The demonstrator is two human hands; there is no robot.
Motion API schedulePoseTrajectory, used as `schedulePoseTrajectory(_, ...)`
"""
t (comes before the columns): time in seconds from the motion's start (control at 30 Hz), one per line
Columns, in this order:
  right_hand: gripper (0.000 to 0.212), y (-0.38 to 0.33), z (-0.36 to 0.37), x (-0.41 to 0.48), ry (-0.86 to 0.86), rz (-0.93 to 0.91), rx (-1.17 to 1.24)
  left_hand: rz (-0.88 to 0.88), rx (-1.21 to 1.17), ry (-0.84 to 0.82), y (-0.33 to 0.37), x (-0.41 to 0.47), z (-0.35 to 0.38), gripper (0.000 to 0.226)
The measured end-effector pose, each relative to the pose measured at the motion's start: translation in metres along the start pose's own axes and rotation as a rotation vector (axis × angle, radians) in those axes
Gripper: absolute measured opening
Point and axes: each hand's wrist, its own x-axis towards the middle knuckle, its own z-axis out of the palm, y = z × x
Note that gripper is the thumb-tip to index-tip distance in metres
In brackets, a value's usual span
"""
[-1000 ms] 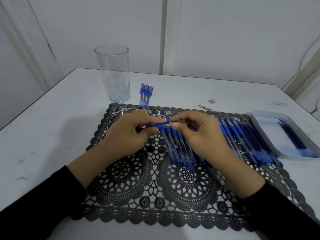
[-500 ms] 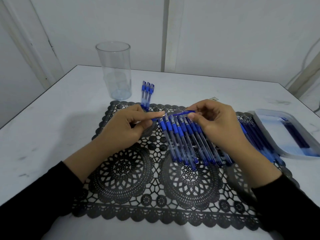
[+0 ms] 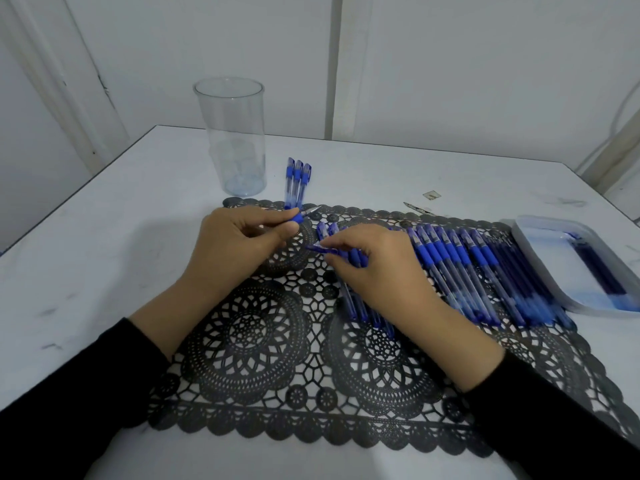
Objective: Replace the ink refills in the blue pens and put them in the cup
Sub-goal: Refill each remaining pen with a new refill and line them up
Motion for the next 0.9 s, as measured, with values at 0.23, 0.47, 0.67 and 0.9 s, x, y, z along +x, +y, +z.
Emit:
schedulePoseTrajectory(0.23, 0.008, 0.000, 0.009, 0.001, -0.066, -0.032, -0.078, -0.033, 0.033, -0.008, 0.001, 0.000, -0.001, 0.021)
schedulePoseTrajectory(0.47, 0.010, -0.003, -0.002, 0.003, 0.006, 0.076, 0.025, 0.009, 0.107, -0.062, 0.005, -0.003, 0.000, 0.022)
schedulePoseTrajectory(0.67, 0.019, 0.000, -0.011, 0.005, 0.029, 0.281, 0.311, 0.095, 0.086, -0.125, 0.011, -0.008, 0.004, 0.025)
schedulePoseTrajectory(0.9, 0.008, -0.001, -0.011, 0.004, -0.030, 0.277, 0.511, 0.106, 0.030, -0.192, 0.017, -0.009, 0.001, 0.026)
